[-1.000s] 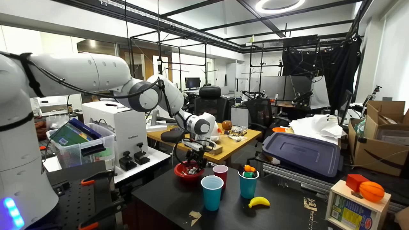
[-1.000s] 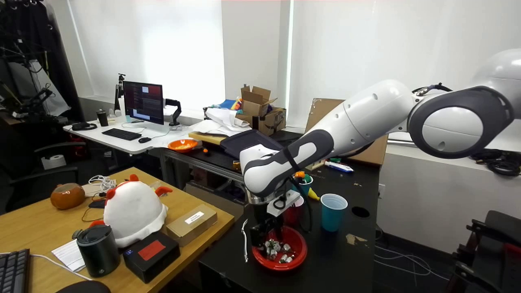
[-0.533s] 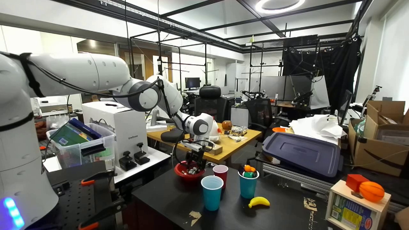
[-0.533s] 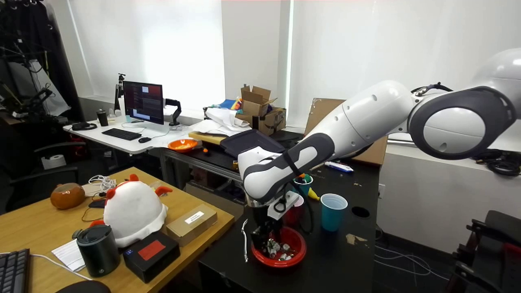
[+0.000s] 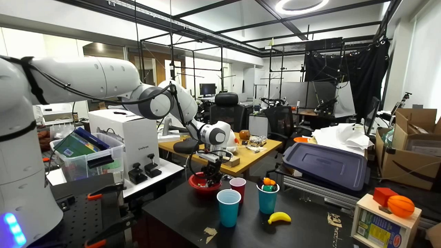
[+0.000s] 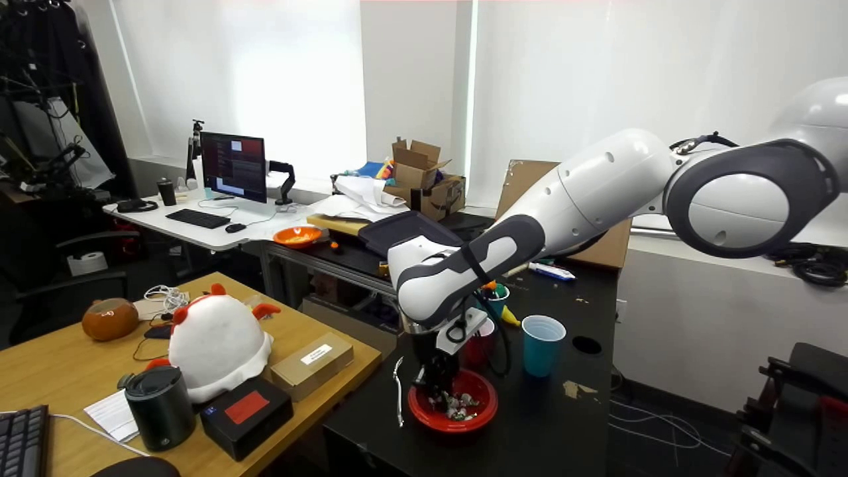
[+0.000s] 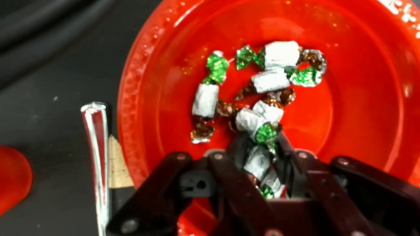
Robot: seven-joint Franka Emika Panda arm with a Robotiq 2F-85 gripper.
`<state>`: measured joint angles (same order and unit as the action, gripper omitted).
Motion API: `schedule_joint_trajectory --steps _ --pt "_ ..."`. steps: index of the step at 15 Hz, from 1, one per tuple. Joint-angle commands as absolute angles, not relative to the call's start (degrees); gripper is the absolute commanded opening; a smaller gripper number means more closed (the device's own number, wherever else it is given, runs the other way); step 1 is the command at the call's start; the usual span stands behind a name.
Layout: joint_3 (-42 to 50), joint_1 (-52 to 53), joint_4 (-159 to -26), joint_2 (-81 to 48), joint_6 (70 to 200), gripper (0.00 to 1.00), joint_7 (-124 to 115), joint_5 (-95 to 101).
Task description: Put the sweets into the blue cup.
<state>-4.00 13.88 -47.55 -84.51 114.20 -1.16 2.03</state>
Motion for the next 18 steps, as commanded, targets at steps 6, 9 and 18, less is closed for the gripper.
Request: schedule_joint_trajectory --steps 6,9,18 --pt "-3.42 12.96 -50.2 -80.36 112.45 0.04 0.1 2.5" --pt "-3.72 12.25 -51.48 -77.42 110.73 0.04 1.48 2.48" --pt "-3.13 11.05 -54.72 -69.19 99.97 0.04 7.17 2.91"
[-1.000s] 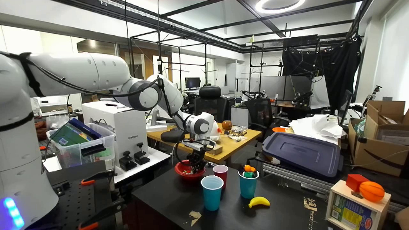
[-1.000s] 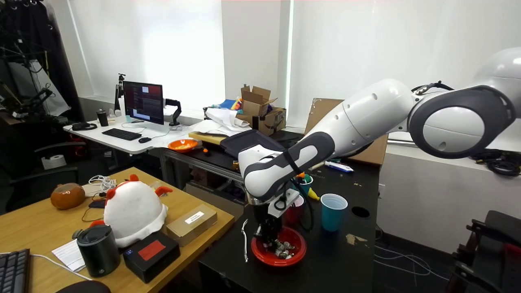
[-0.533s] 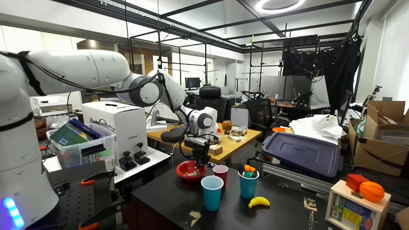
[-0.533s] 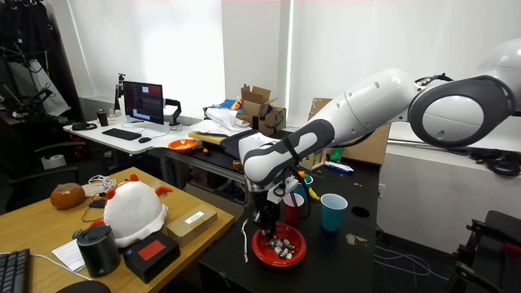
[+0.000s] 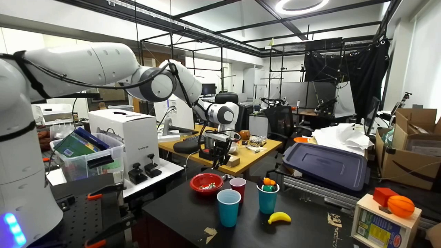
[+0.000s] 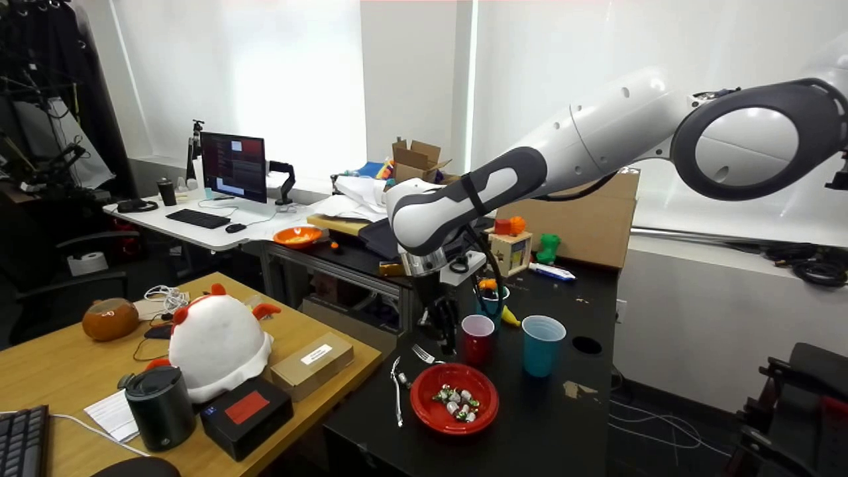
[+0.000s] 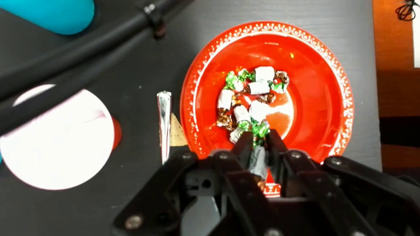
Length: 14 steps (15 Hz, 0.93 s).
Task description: Put the sweets into the blue cup.
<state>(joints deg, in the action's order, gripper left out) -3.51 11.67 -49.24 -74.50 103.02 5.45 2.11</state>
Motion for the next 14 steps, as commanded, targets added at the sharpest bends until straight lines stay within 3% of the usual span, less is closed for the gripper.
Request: schedule_joint_trajectory --steps 1,14 --pt "-3.06 10.79 -55.41 -68.17 98.92 0.04 7.51 2.87" --pt "4.06 8.08 -69.7 -56.34 98.56 0.04 0.21 2.79"
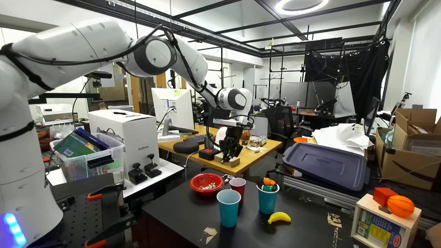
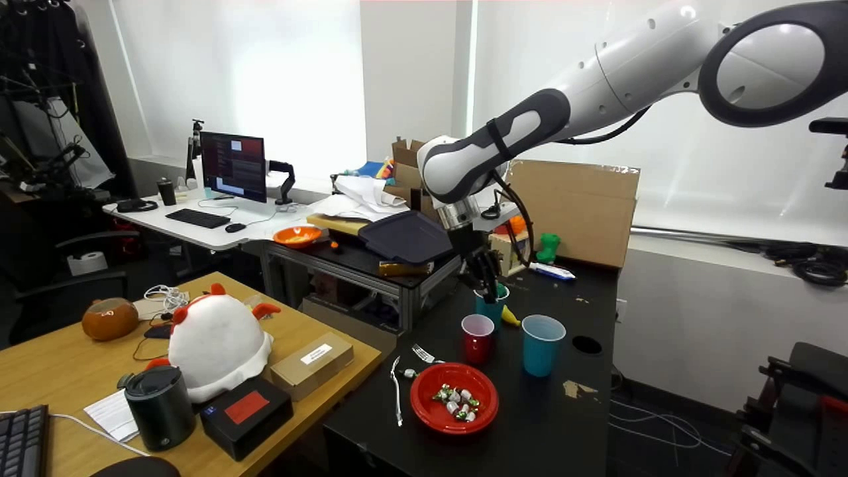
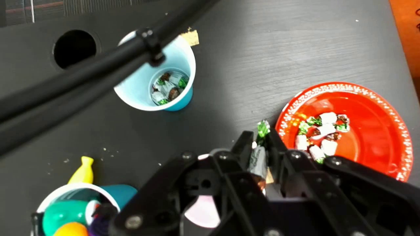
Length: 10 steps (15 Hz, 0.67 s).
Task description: Put the sweets into the blue cup.
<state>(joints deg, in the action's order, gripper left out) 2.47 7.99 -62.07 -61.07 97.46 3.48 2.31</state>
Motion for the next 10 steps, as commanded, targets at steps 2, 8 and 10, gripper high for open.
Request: schedule_joint_trajectory --steps 2,8,10 --pt "5.62 8.07 -72.91 -55.42 98.84 0.04 -2.05 2.77" --pt "5.49 5.36 -81.12 -53.28 100.89 0.04 -8.6 5.32" --pt "5.84 4.78 -82.8 -52.88 101.53 0.04 -9.94 5.43"
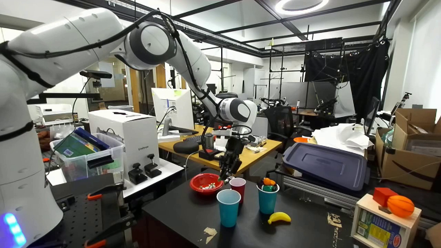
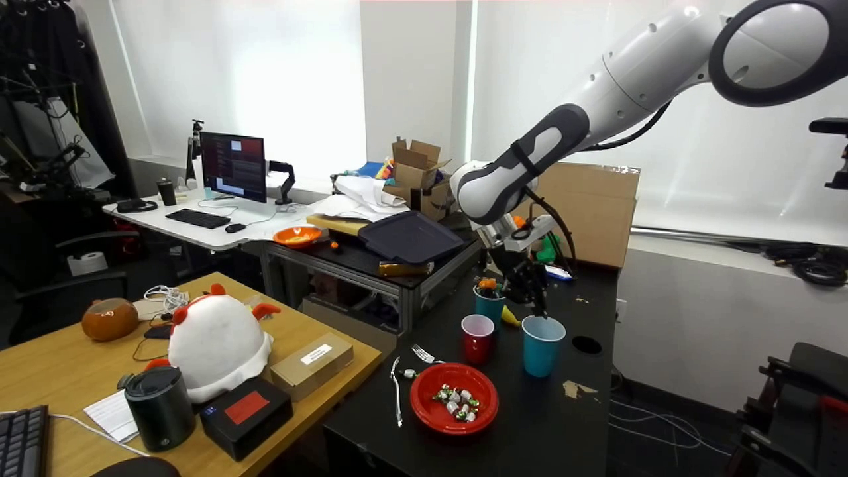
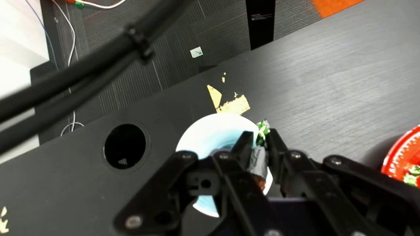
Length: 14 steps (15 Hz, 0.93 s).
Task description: Put the sweets into the blue cup.
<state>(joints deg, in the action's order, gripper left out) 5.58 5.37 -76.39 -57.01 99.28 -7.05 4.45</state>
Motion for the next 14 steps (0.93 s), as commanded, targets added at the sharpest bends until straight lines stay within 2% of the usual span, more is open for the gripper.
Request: schedule_joint_trajectory --steps 1,14 --pt "5.89 4.59 -83.33 -52.81 101.73 0.04 -10.16 5.44" --pt "5.76 4.87 -87.43 -49.52 106.26 0.04 -11.14 7.58"
